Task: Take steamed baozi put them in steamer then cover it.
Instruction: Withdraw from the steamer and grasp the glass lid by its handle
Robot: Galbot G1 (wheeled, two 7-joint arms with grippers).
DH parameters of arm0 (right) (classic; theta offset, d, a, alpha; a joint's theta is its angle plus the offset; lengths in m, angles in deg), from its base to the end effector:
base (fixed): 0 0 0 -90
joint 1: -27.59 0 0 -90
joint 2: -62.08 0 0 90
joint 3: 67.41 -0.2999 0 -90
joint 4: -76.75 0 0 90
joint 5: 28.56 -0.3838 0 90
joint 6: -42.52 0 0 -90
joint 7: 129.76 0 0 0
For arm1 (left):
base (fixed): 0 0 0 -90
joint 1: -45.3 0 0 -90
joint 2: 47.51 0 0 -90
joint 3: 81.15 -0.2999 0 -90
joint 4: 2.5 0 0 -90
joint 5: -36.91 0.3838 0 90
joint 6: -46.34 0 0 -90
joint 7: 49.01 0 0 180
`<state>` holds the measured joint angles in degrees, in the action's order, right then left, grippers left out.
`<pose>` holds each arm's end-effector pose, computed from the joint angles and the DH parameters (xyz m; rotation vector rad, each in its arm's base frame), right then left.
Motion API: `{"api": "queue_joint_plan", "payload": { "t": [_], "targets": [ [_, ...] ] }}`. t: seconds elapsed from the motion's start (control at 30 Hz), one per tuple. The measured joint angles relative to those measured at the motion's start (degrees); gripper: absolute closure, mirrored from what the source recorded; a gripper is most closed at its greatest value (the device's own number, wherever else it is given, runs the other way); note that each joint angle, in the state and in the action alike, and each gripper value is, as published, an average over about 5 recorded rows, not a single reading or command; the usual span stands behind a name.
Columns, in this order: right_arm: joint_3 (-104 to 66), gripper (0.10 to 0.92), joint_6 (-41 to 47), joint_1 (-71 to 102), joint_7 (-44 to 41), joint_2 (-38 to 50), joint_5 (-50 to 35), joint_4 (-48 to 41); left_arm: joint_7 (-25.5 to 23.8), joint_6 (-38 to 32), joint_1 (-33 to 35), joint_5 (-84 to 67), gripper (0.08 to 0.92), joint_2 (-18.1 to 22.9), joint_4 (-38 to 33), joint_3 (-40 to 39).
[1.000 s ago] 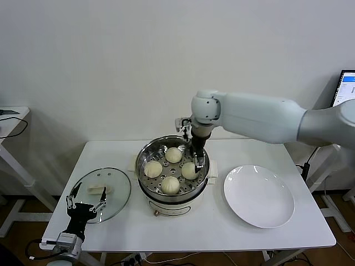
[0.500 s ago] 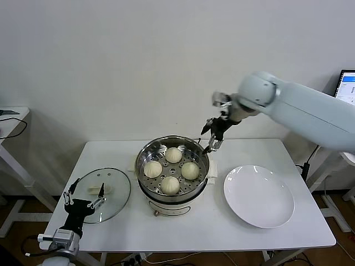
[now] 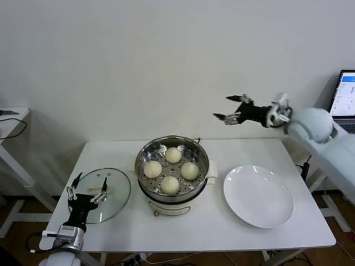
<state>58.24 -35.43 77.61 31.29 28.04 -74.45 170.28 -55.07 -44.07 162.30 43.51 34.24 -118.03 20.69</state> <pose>0.4568 -0.1040 -0.0603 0.9966 -2.9141 0.5046 0.2462 0.0896 -0.2634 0.0233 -3.0700 -0.5179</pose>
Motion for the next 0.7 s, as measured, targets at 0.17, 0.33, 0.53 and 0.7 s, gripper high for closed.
{"api": "queue_joint_plan", "payload": {
  "t": [0.17,0.33,0.53,0.7],
  "targets": [
    [-15.44,0.203,-5.36,17.40,7.20,-3.66,1.12,4.85,0.50,-0.85,0.04,0.22,0.177,-0.08,0.30,-0.03],
    [-26.18,0.203,-11.08,32.65,12.71,-10.53,4.57,9.81,0.99,-1.63,0.35,0.45,0.177,-0.15,0.42,-0.13],
    [-32.47,0.203,-18.31,47.40,16.62,-19.73,9.56,14.02,1.56,-2.57,0.87,1.47,0.177,-0.06,1.12,-0.65],
    [-35.25,0.203,-22.54,55.95,18.35,-26.70,11.86,16.27,2.39,-3.46,1.24,3.62,0.177,-0.14,2.09,-0.73]
  ]
}}
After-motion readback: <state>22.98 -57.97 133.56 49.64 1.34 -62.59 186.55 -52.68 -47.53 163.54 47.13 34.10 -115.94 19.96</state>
